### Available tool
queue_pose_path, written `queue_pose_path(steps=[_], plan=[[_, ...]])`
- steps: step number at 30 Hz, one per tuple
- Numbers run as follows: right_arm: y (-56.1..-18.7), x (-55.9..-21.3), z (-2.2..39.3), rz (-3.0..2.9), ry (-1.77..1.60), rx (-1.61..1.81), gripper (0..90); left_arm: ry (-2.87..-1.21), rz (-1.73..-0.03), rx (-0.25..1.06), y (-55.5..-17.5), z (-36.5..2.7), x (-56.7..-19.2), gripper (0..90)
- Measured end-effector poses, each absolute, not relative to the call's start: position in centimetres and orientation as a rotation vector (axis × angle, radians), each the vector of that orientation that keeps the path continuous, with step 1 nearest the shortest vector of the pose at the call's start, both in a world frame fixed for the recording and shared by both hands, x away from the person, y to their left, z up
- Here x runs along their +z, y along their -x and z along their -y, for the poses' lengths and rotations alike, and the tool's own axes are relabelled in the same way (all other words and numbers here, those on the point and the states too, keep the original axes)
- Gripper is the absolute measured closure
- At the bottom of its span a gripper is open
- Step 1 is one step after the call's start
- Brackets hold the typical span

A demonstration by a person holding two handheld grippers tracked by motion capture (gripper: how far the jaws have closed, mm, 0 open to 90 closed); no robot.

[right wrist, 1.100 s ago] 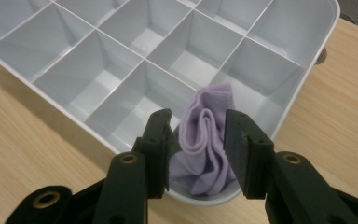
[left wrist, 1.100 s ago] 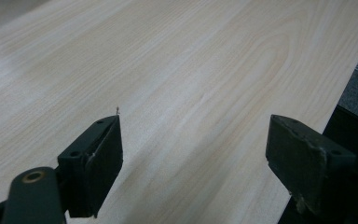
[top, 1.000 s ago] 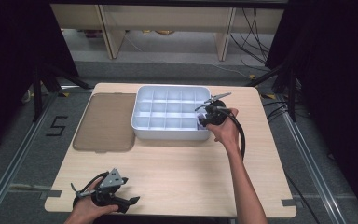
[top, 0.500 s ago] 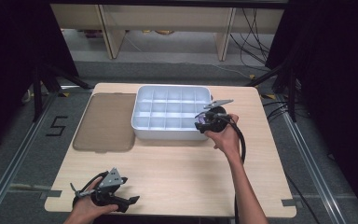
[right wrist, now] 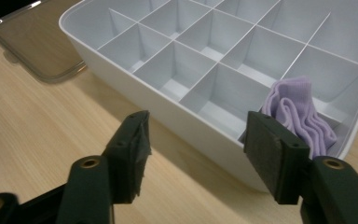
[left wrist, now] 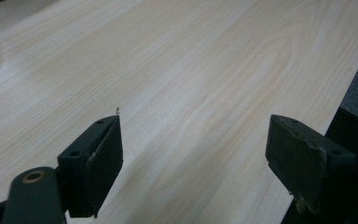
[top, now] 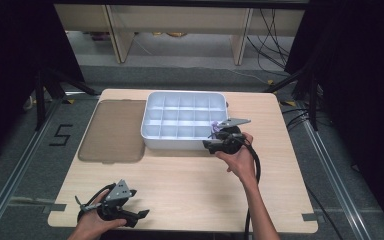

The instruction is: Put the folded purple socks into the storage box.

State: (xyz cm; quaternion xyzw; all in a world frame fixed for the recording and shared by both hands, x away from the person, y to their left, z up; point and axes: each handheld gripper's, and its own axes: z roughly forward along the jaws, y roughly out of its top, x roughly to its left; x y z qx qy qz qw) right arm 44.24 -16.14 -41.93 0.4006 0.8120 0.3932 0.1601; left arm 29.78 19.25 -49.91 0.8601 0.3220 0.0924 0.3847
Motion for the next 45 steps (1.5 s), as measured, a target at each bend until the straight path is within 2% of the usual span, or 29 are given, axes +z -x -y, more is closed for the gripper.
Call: queue_pose_path(steps=[15,45], plan=[[-42.8,-41.8,15.6,-2.314,-1.132,1.133,31.3,-2.198,-0.788,0.236,-29.7,-19.3,-49.8,18.4],[-39.1,-42.0,13.3,-2.351,-1.055,1.179,27.7,-2.207,-0.773,0.236,-29.6,-19.2,-49.8,18.4]])
